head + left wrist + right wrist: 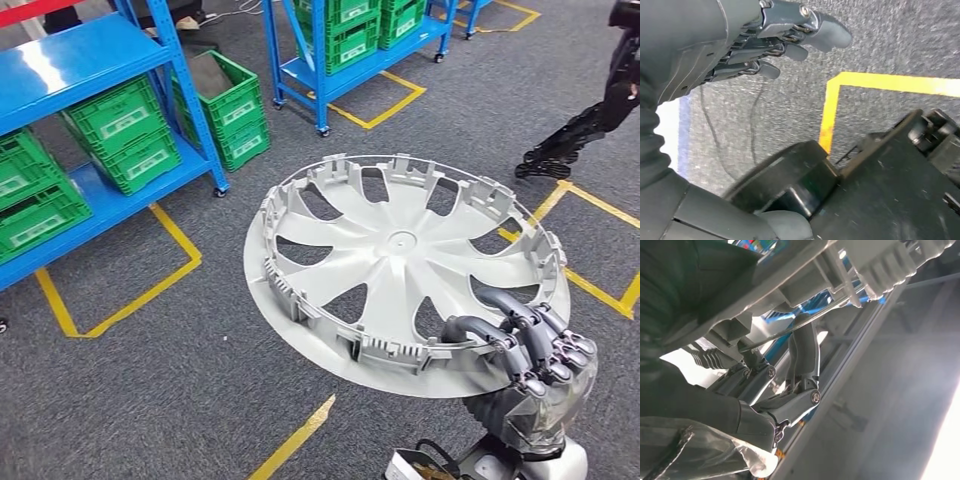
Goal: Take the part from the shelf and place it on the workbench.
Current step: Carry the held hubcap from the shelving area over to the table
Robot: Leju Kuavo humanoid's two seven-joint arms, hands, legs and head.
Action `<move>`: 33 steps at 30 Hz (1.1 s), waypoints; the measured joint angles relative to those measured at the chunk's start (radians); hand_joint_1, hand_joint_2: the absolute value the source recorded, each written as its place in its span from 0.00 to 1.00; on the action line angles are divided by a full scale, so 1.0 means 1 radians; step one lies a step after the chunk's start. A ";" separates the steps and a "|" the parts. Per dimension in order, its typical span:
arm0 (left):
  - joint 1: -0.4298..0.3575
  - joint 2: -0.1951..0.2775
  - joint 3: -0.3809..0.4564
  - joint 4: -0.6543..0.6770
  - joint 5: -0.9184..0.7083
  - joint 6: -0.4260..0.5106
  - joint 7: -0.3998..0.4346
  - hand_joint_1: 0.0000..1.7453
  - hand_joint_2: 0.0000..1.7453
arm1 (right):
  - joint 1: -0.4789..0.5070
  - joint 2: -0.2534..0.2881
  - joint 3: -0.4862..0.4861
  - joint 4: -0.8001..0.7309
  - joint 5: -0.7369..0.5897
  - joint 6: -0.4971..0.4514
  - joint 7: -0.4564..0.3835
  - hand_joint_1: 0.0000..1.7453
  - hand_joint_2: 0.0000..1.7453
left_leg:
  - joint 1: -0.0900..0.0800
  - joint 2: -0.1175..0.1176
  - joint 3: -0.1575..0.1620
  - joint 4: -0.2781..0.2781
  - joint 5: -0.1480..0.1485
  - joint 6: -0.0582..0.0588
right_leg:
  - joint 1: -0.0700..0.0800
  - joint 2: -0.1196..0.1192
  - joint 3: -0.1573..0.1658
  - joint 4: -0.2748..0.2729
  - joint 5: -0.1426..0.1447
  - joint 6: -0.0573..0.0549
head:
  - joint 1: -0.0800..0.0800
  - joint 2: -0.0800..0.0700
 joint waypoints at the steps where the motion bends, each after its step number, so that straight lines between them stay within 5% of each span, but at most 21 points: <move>1: 0.000 0.000 0.000 0.000 -0.001 0.000 0.000 0.00 1.00 | 0.000 0.000 -0.001 0.000 0.001 0.000 0.000 1.00 1.00 | 0.000 -0.012 0.029 -0.065 0.041 0.007 | 0.001 0.014 0.001 0.000 0.001 0.001 | 0.000 0.000; 4: 0.003 0.004 0.000 0.001 -0.003 0.000 0.000 0.00 1.00 | -0.003 0.000 -0.001 0.000 0.003 0.000 0.000 1.00 1.00 | 0.000 -0.077 0.102 -0.233 0.106 0.025 | -0.001 0.051 -0.005 0.002 0.006 0.010 | 0.000 0.000; 5: 0.003 0.005 0.000 0.001 -0.004 0.000 0.000 0.00 1.00 | -0.003 0.000 -0.002 0.000 0.004 0.000 0.000 1.00 1.00 | 0.000 -0.085 0.107 -0.248 0.103 0.027 | -0.004 0.062 -0.011 0.003 0.009 0.016 | 0.000 0.000; 7: 0.001 0.003 0.000 0.001 -0.004 0.000 0.000 0.00 1.00 | -0.002 0.000 -0.002 0.000 0.004 0.000 0.000 1.00 1.00 | 0.001 -0.065 0.109 -0.261 0.103 0.028 | -0.008 0.079 -0.023 0.000 0.016 0.029 | -0.003 0.000; 9: -0.001 0.001 0.001 0.001 -0.004 0.000 0.000 0.00 1.00 | -0.001 0.000 -0.002 -0.001 0.004 0.000 0.000 1.00 1.00 | 0.005 -0.039 0.113 -0.276 0.112 0.034 | -0.004 0.041 -0.042 0.023 0.000 0.040 | 0.003 0.000; 11: 0.000 0.001 0.001 0.001 -0.004 0.000 0.000 0.00 1.00 | -0.004 0.000 -0.002 0.000 0.005 0.000 0.000 1.00 1.00 | 0.004 -0.010 0.116 -0.283 0.117 0.039 | 0.000 -0.025 -0.091 0.122 -0.057 0.048 | 0.012 0.000; 13: 0.003 0.001 0.001 0.001 -0.004 0.000 0.000 0.00 1.00 | -0.006 0.000 -0.002 0.000 0.007 0.000 -0.001 1.00 1.00 | 0.001 0.021 0.114 -0.282 0.116 0.041 | -0.001 -0.050 -0.147 0.244 -0.108 0.055 | 0.015 0.000; 14: 0.004 0.001 0.001 0.001 -0.004 0.000 0.000 0.00 1.00 | -0.006 0.000 -0.002 0.000 0.007 0.000 -0.002 1.00 1.00 | 0.000 0.037 0.114 -0.282 0.116 0.041 | -0.002 -0.053 -0.156 0.269 -0.111 0.056 | 0.015 0.000; 16: 0.003 0.000 0.001 0.001 -0.004 0.000 0.000 0.00 1.00 | -0.005 0.000 -0.002 0.000 0.008 0.000 -0.002 1.00 1.00 | -0.001 0.063 0.115 -0.280 0.113 0.038 | -0.001 -0.065 -0.109 0.196 -0.064 0.055 | 0.015 0.000; 18: 0.001 -0.002 0.001 0.001 -0.004 0.000 0.000 0.00 1.00 | -0.006 0.000 -0.003 0.000 0.008 0.000 -0.002 1.00 1.00 | -0.005 0.083 0.118 -0.276 0.107 0.030 | 0.004 -0.110 -0.026 0.053 -0.020 0.046 | 0.014 0.000; 20: 0.000 -0.002 0.001 0.001 -0.004 0.000 0.000 0.00 1.00 | -0.007 0.000 -0.003 0.000 0.010 0.000 -0.001 1.00 1.00 | -0.010 0.098 0.120 -0.272 0.103 0.021 | 0.010 -0.134 0.012 -0.010 -0.010 0.032 | 0.012 0.000; 22: 0.000 -0.002 0.001 0.001 -0.004 -0.001 0.000 0.00 1.00 | -0.006 0.000 -0.003 0.000 0.014 0.000 -0.001 1.00 1.00 | -0.012 0.115 0.123 -0.271 0.101 0.013 | 0.010 -0.111 0.009 -0.010 -0.006 0.018 | 0.011 0.000; 24: -0.001 -0.002 0.001 0.001 -0.004 -0.001 0.000 0.00 1.00 | -0.006 0.000 -0.005 0.000 0.020 0.000 0.000 1.00 1.00 | -0.007 0.087 0.118 -0.248 0.077 0.001 | 0.006 -0.089 0.006 -0.012 -0.001 0.007 | 0.009 0.000; 26: 0.000 -0.002 0.001 0.001 -0.004 -0.001 0.000 0.00 1.00 | -0.006 0.001 -0.006 0.000 0.024 0.000 0.000 1.00 1.00 | -0.003 0.030 0.079 -0.149 0.013 -0.007 | 0.002 -0.066 0.005 -0.014 0.004 -0.002 | 0.005 0.000; 28: 0.002 -0.001 0.001 0.001 -0.002 -0.001 0.000 0.00 1.00 | -0.006 0.002 -0.007 0.000 0.026 0.000 0.000 1.00 1.00 | -0.001 0.008 0.021 -0.014 -0.047 -0.008 | 0.003 -0.040 0.003 -0.014 0.005 -0.005 | 0.004 0.000; 29: 0.002 -0.001 0.001 0.002 -0.001 -0.001 0.000 0.00 1.00 | -0.006 0.002 -0.007 0.000 0.026 0.000 0.000 1.00 1.00 | -0.001 0.005 0.006 0.020 -0.051 -0.007 | 0.003 -0.025 0.003 -0.013 0.006 -0.006 | 0.004 0.000; 31: 0.001 -0.001 0.002 0.002 0.000 -0.001 0.000 0.00 1.00 | -0.006 0.002 -0.009 0.000 0.026 0.000 0.000 1.00 1.00 | -0.001 -0.002 0.027 -0.028 0.000 -0.002 | 0.004 0.005 0.004 -0.012 0.007 -0.005 | 0.004 0.000; 33: 0.003 0.001 0.002 0.002 0.000 -0.001 0.000 0.00 1.00 | -0.006 0.002 -0.010 0.000 0.026 0.000 0.000 1.00 1.00 | 0.002 -0.051 0.083 -0.162 0.076 0.007 | 0.003 0.033 0.004 -0.010 0.008 -0.002 | 0.004 0.000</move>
